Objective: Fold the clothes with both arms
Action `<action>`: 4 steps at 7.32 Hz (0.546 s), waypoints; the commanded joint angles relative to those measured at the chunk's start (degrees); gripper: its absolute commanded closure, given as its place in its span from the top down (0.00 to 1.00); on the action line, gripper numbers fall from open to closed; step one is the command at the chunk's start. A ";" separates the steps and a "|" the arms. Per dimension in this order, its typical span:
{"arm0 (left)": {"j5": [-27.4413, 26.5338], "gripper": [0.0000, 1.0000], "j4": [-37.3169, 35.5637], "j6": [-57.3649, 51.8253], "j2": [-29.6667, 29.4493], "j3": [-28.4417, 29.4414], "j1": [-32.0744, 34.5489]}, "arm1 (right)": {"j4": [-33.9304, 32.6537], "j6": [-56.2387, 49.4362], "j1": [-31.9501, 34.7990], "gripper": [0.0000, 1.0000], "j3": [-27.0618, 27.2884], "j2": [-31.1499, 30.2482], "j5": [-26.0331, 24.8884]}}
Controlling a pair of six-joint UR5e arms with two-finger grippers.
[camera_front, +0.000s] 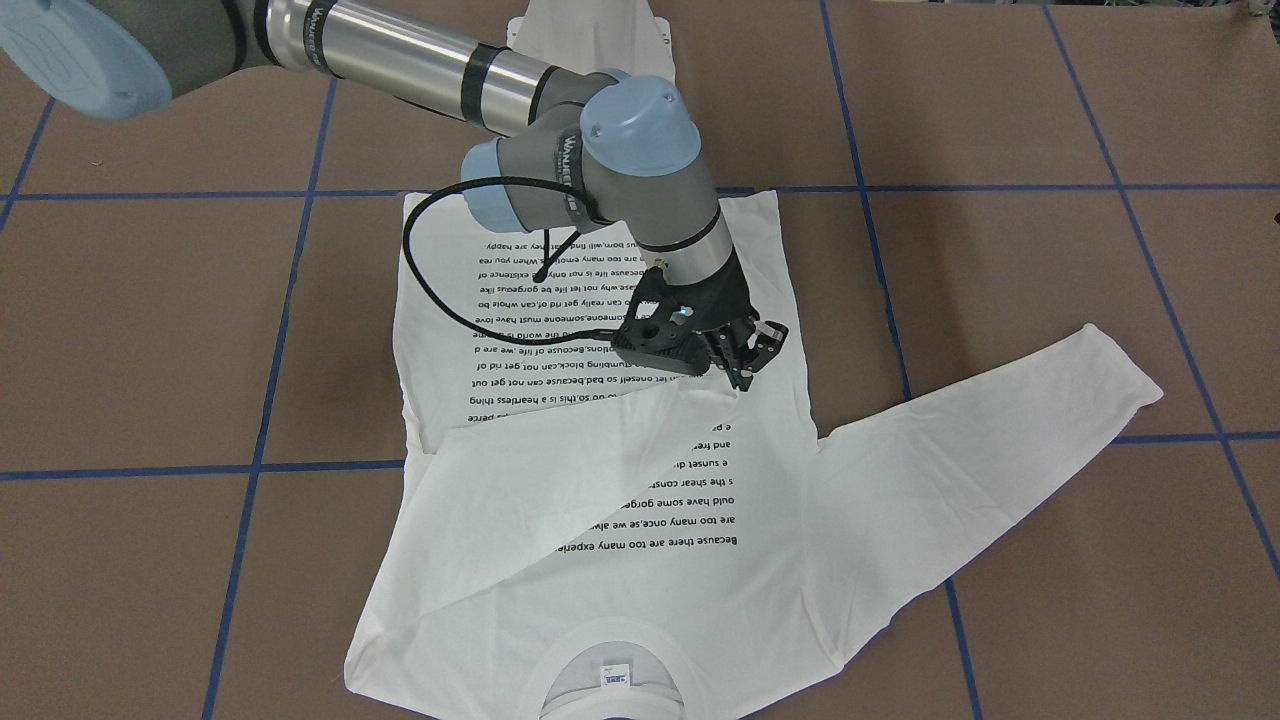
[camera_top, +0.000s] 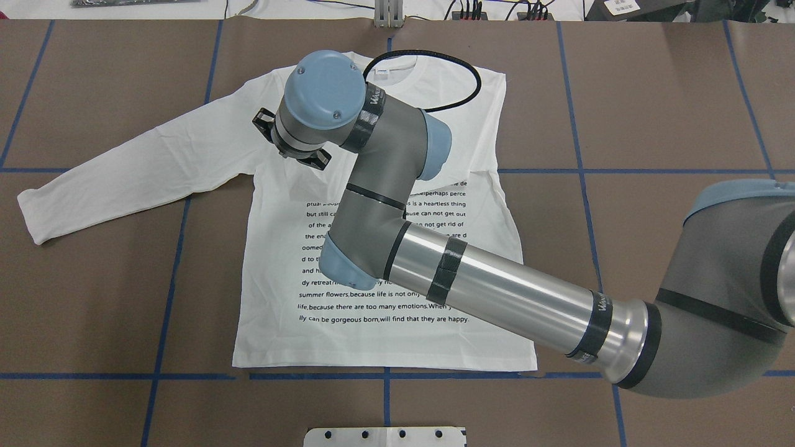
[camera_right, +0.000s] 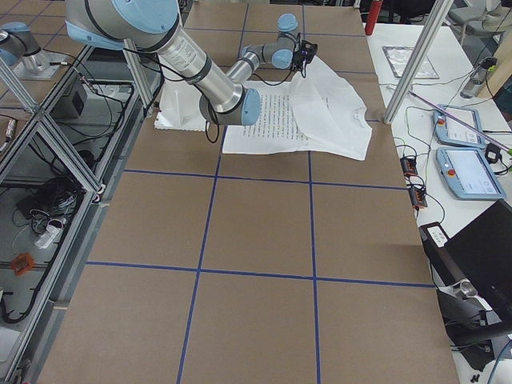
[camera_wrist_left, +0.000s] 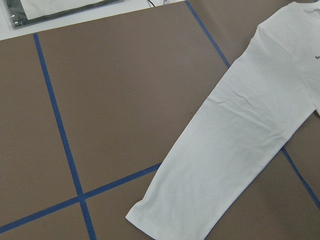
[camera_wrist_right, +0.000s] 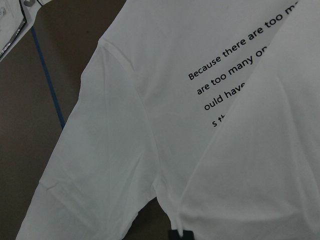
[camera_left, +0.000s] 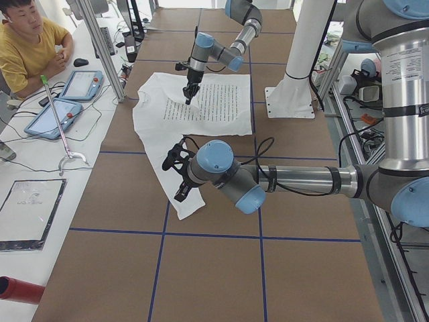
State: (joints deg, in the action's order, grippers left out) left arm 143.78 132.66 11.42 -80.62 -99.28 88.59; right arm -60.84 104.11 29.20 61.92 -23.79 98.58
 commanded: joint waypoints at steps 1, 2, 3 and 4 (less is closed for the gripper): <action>0.00 1.00 0.06 0.00 0.02 -0.04 0.00 | 0.37 0.12 -1.25 0.00 -1.88 1.11 -1.73; 0.00 1.00 0.06 0.00 0.02 0.05 0.00 | 0.37 0.12 -1.25 0.00 -1.98 1.11 -2.08; 0.00 1.00 0.06 -0.08 0.02 0.05 -0.09 | 1.68 0.12 -1.25 0.00 -2.24 1.11 -2.25; 0.00 1.00 0.06 -0.09 0.02 0.05 -0.09 | 3.86 0.12 -1.25 0.00 -3.98 1.37 -3.21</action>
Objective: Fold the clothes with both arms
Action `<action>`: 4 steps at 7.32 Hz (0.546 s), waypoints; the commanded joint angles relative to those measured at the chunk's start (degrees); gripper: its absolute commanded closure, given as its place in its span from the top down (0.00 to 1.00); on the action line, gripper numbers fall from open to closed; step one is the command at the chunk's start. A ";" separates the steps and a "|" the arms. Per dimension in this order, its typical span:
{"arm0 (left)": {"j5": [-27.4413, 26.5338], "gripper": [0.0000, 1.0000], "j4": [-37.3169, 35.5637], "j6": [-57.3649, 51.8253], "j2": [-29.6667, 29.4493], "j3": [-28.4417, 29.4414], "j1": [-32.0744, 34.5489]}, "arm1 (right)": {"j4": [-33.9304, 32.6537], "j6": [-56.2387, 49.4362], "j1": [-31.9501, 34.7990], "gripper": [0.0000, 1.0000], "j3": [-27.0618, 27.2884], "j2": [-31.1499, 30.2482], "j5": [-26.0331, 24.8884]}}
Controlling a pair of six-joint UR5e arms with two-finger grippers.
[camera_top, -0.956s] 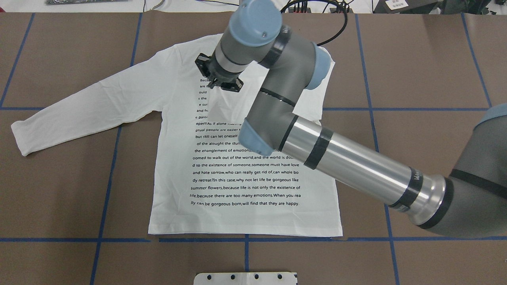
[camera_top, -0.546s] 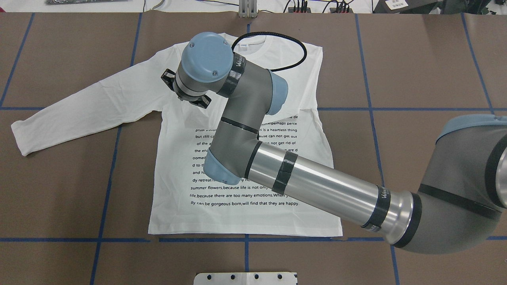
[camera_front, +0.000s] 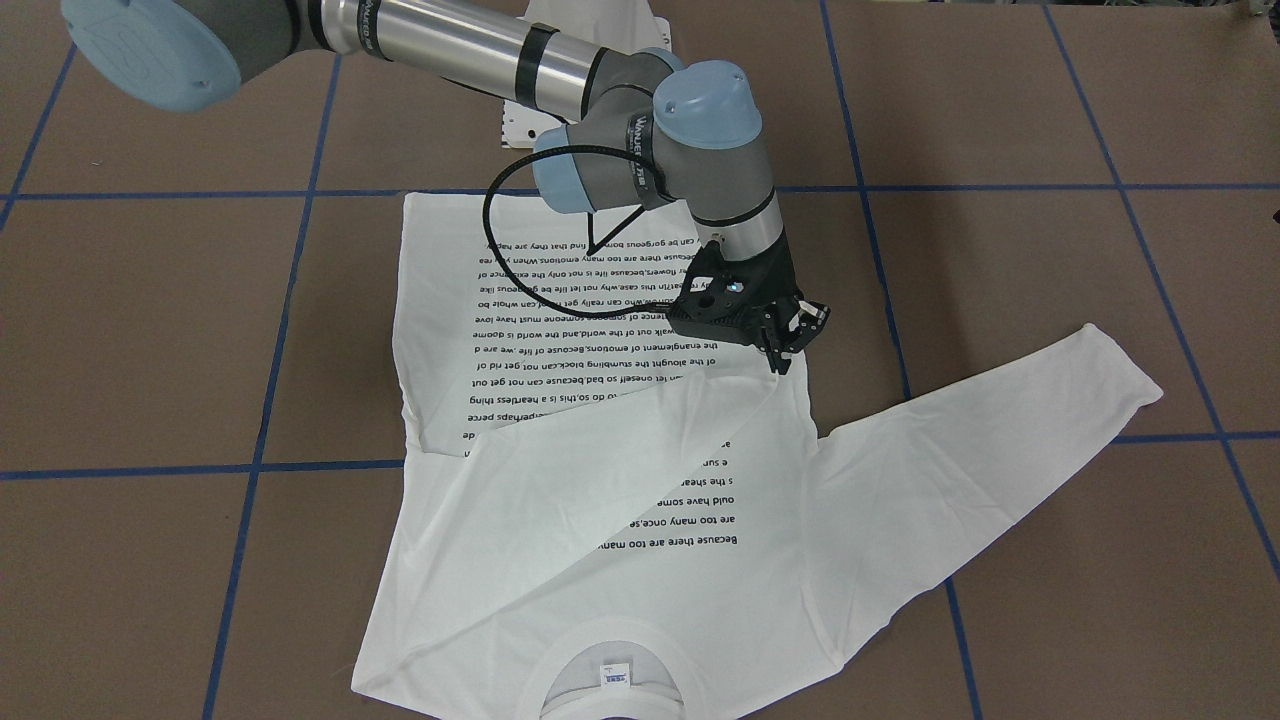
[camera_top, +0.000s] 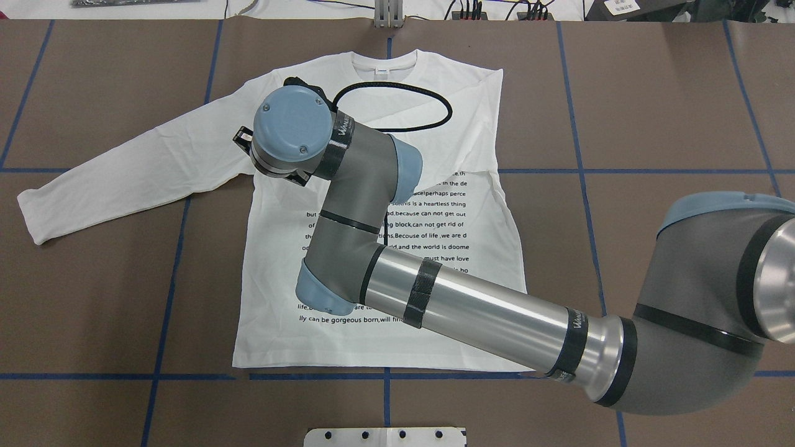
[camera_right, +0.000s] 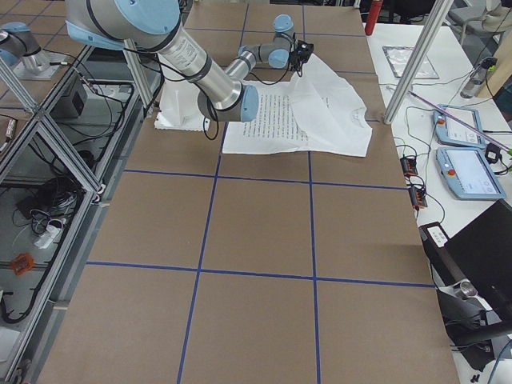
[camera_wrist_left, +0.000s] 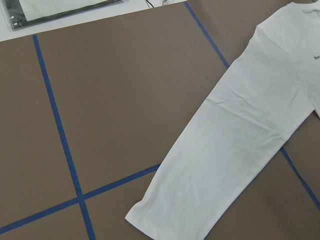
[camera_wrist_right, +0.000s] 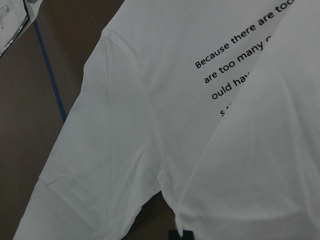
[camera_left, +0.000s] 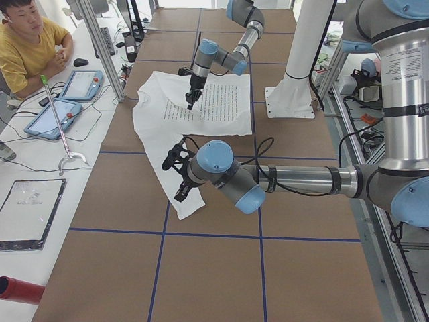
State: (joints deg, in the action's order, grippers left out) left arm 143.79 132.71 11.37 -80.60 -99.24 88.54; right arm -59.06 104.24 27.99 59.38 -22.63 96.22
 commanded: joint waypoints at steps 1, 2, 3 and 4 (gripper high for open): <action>0.00 1.00 0.00 -0.12 0.00 0.53 -0.12 | 2.89 0.00 -0.04 0.56 -2.33 0.30 -1.55; 0.00 1.00 -0.09 -0.03 -0.17 0.63 -0.12 | 2.90 0.00 -0.04 0.82 -2.51 0.39 -2.52; 0.00 1.00 -0.26 0.75 -0.61 0.89 -0.38 | 2.90 0.09 -0.04 0.94 -2.60 1.18 -2.70; -0.87 1.00 0.00 3.63 -2.09 2.02 -2.04 | 2.81 0.35 -0.04 0.95 -2.43 1.79 -3.49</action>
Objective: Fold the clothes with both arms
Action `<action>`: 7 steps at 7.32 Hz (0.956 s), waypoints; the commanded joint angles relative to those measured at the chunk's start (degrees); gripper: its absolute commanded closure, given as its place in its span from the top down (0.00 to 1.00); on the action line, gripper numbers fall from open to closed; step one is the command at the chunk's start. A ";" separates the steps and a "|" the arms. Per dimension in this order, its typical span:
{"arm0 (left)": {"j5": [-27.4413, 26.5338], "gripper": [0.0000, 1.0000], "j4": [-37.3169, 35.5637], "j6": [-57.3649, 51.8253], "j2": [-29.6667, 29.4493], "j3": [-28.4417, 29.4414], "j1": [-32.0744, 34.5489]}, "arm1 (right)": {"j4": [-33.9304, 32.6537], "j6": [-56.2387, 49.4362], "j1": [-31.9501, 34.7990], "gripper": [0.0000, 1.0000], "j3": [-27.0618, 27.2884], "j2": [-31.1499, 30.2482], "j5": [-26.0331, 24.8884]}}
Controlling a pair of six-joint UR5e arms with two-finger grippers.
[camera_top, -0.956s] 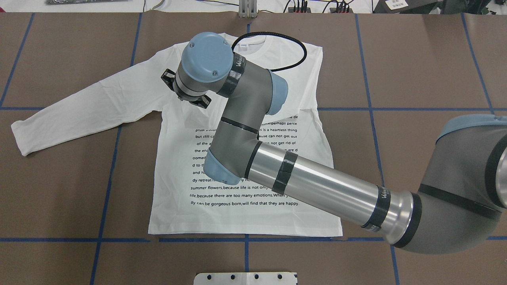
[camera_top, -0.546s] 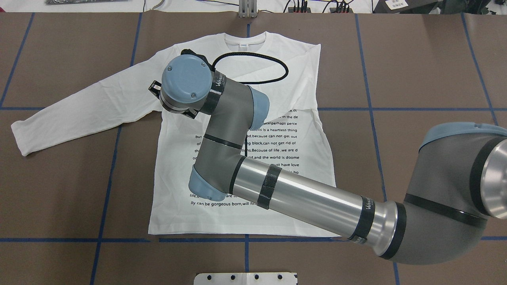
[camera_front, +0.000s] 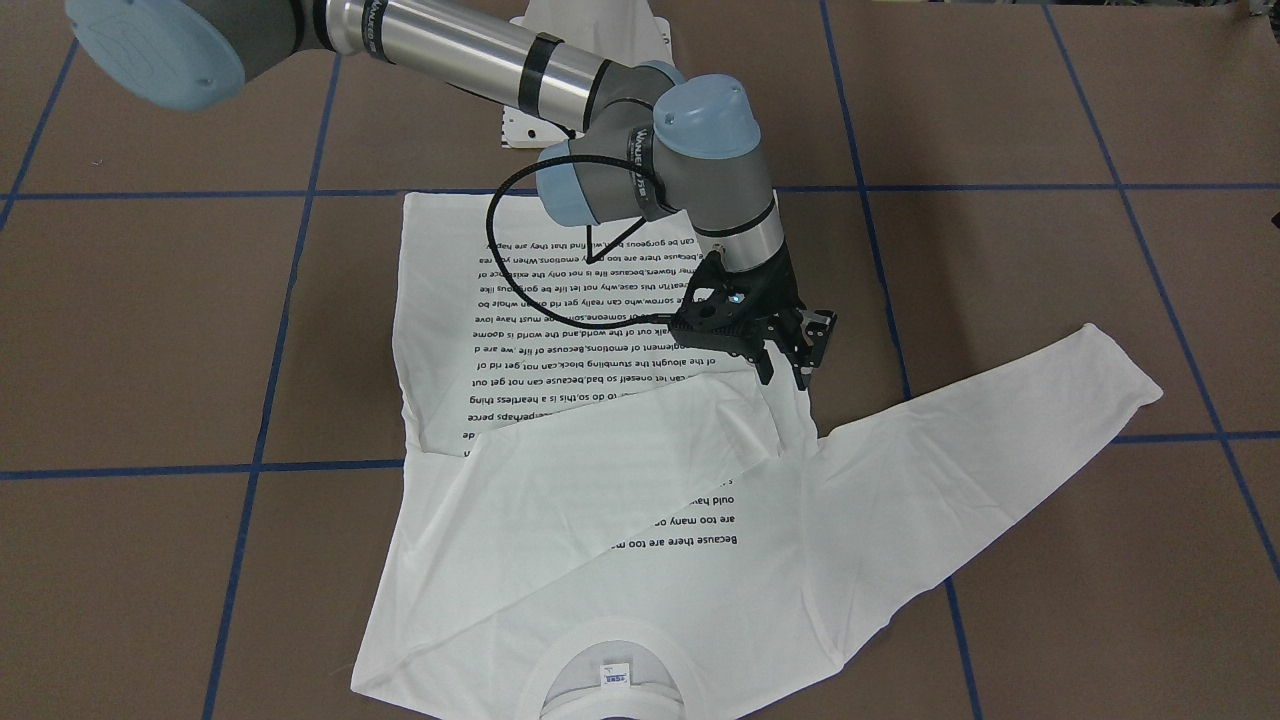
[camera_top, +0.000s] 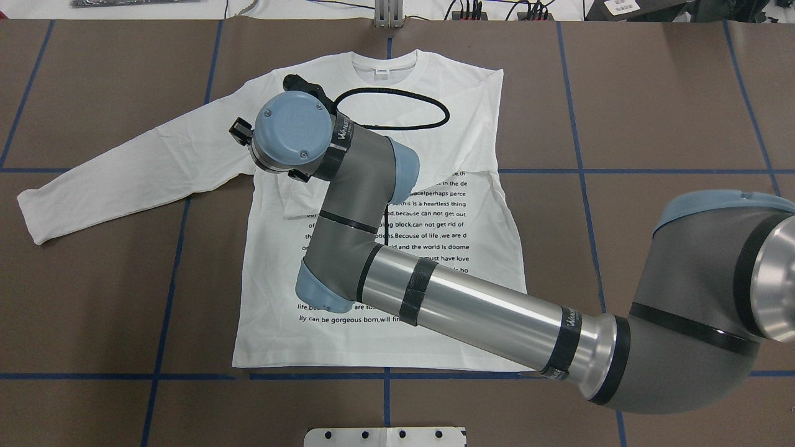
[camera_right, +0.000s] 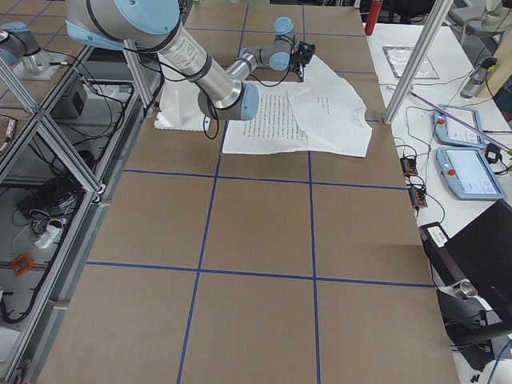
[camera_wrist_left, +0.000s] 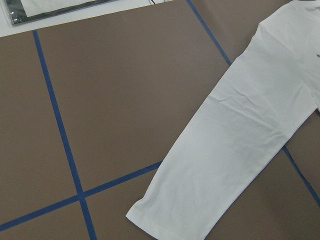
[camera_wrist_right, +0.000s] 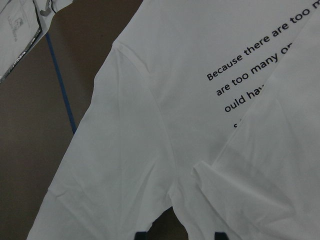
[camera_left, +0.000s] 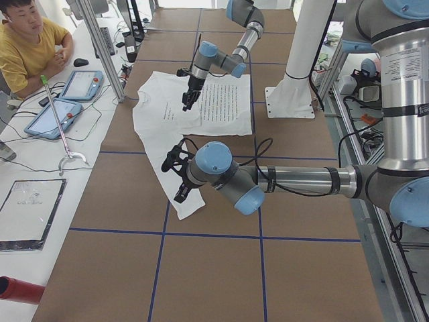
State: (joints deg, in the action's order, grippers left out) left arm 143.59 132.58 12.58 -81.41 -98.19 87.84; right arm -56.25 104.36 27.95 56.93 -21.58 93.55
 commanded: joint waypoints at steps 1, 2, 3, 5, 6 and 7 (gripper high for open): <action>-0.68 1.00 0.22 2.62 -4.95 5.60 -3.01 | -0.26 3.28 0.52 0.98 3.07 -0.21 -0.82; -0.76 1.00 2.57 2.63 -8.21 11.82 -4.42 | -0.61 3.39 1.13 0.99 9.45 -4.48 -0.56; -0.85 1.00 5.29 2.71 -10.94 18.41 -6.17 | -0.79 3.31 1.23 0.99 19.09 -12.87 -0.47; -0.85 0.99 9.87 3.06 -14.13 26.20 -9.68 | -1.32 2.17 4.55 0.99 36.17 -29.06 2.58; -2.16 0.96 10.06 5.76 -14.21 26.30 -12.92 | -1.41 -0.97 7.44 0.99 41.20 -33.65 6.35; -3.13 0.92 10.06 6.92 -14.30 26.30 -15.74 | -1.32 -1.96 9.38 0.99 43.77 -36.92 8.82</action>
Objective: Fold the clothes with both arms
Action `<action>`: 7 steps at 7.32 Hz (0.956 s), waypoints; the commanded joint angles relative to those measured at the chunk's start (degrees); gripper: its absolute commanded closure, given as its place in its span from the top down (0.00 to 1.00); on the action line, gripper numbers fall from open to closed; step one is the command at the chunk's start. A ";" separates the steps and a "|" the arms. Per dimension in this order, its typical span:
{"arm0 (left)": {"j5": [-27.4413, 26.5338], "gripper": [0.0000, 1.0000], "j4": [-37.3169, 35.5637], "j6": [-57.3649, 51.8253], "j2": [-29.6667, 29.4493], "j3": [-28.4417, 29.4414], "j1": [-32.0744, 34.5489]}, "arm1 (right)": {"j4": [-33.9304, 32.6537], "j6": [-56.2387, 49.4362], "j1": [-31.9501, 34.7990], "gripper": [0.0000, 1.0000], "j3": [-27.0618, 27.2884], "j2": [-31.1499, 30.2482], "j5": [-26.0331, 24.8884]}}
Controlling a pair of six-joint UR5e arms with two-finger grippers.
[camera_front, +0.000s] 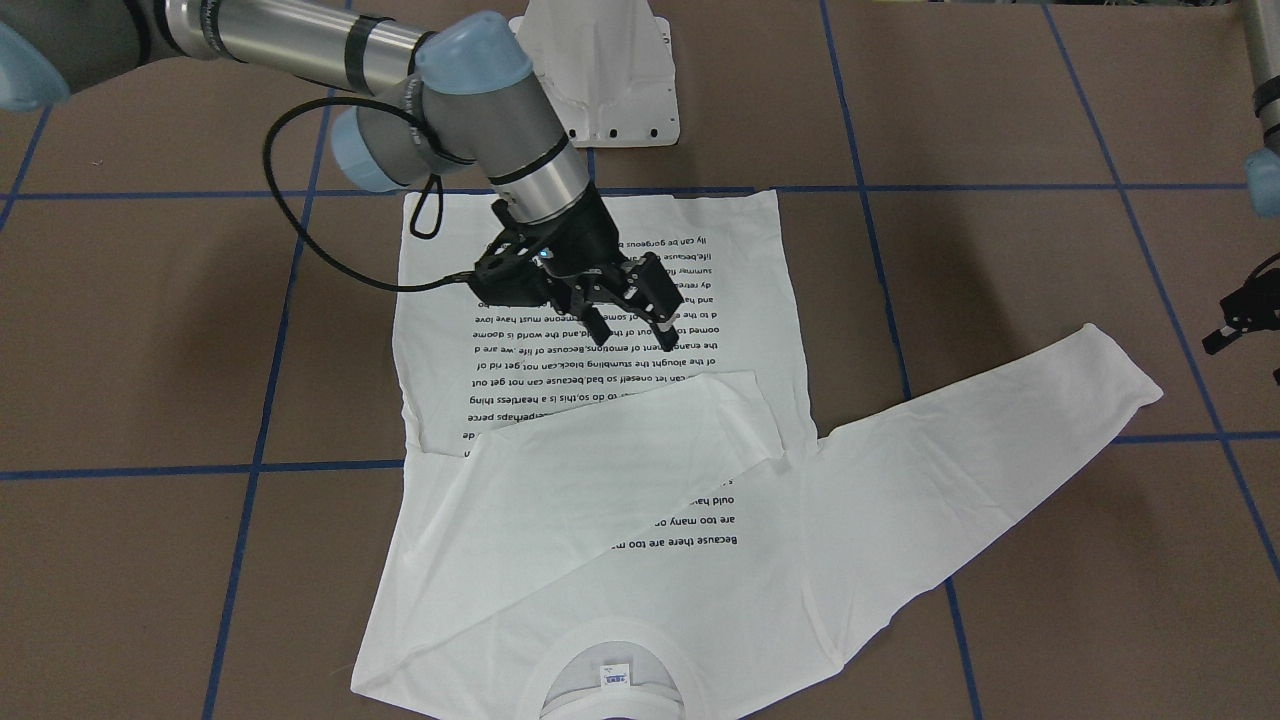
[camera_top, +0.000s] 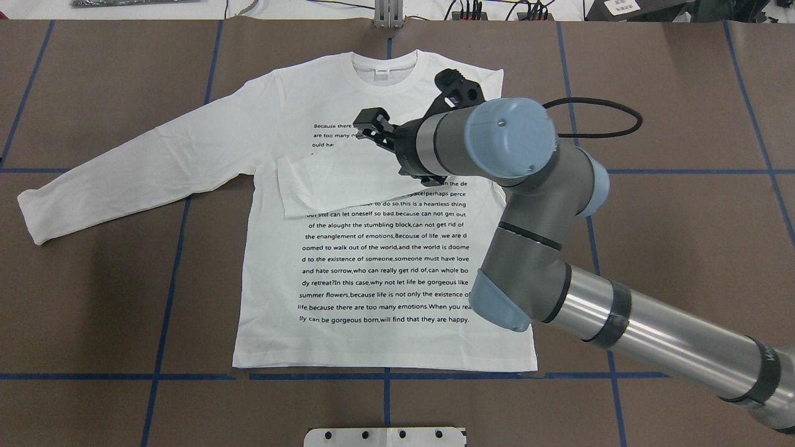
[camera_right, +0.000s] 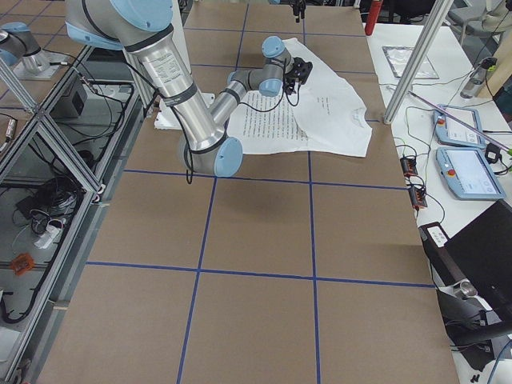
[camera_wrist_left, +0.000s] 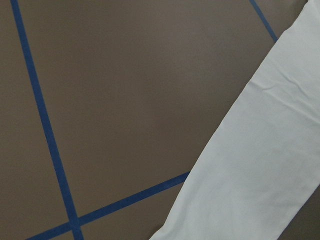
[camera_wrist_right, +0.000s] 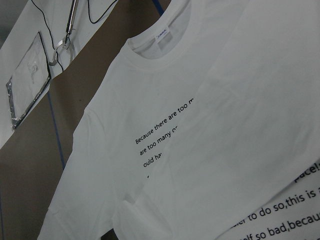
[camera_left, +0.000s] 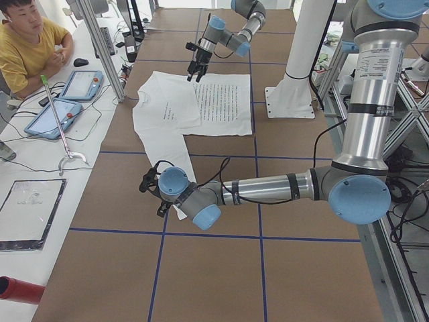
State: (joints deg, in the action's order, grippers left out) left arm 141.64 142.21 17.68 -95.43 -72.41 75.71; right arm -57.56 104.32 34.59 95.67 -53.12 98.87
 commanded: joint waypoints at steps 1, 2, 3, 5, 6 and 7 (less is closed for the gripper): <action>-1.37 0.81 0.18 2.70 -0.28 1.39 -4.94 | -0.01 -2.01 3.02 0.99 5.75 -6.28 3.69; -2.41 0.78 0.26 5.84 -0.19 1.49 -5.13 | -0.10 -2.02 2.94 0.99 5.59 -6.29 3.61; -3.56 0.78 0.35 6.83 -0.28 2.79 -5.65 | -0.10 -2.02 3.03 0.99 5.67 -6.55 3.61; -6.55 0.78 0.44 6.84 -0.63 4.56 -5.75 | -0.01 -2.10 2.76 0.99 5.76 -6.90 3.35; -6.73 0.78 0.35 6.84 -0.63 5.26 -5.83 | -0.01 -2.02 2.68 0.99 5.85 -6.99 3.34; -6.90 0.78 0.52 6.67 -0.80 6.57 -6.01 | -0.01 -2.02 2.76 0.99 5.93 -6.99 3.26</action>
State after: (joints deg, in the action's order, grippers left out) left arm 135.07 142.61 24.46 -96.11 -67.21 69.88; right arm -57.57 102.28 37.35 101.51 -60.06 102.23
